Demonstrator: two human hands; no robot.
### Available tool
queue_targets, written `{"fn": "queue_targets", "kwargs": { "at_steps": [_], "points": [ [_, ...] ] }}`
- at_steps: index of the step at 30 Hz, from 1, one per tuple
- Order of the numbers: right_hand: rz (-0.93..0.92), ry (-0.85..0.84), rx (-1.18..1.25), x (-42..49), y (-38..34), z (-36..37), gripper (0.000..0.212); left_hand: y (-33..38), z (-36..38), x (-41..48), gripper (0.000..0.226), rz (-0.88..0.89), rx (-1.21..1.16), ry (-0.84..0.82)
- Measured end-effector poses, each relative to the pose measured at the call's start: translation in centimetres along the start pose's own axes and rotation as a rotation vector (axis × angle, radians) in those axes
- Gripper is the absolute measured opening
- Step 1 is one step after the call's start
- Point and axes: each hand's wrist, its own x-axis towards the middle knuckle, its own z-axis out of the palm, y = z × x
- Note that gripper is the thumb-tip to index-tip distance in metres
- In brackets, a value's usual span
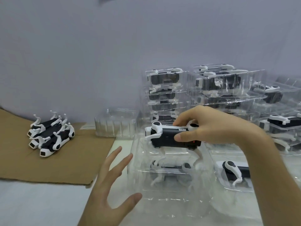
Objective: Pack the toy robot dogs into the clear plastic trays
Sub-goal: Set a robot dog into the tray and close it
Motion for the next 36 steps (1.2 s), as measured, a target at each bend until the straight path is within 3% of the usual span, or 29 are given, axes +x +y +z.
{"fn": "queue_targets", "kwargs": {
  "at_steps": [19, 33, 36],
  "points": [
    [0.069, -0.177, -0.077, 1.1, -0.9, 2.3, 0.031, -0.3, 0.3, 0.0, 0.056, -0.062, -0.074, 0.025],
    [0.089, -0.246, -0.118, 1.2, -1.3, 2.4, 0.036, -0.1, 0.3, -0.3, 0.056, -0.101, -0.033, 0.002],
    [0.088, -0.237, -0.088, 1.2, -1.4, 2.4, 0.037, -0.1, 0.6, 0.0, 0.060, -0.233, -0.186, -0.019]
  ]
}}
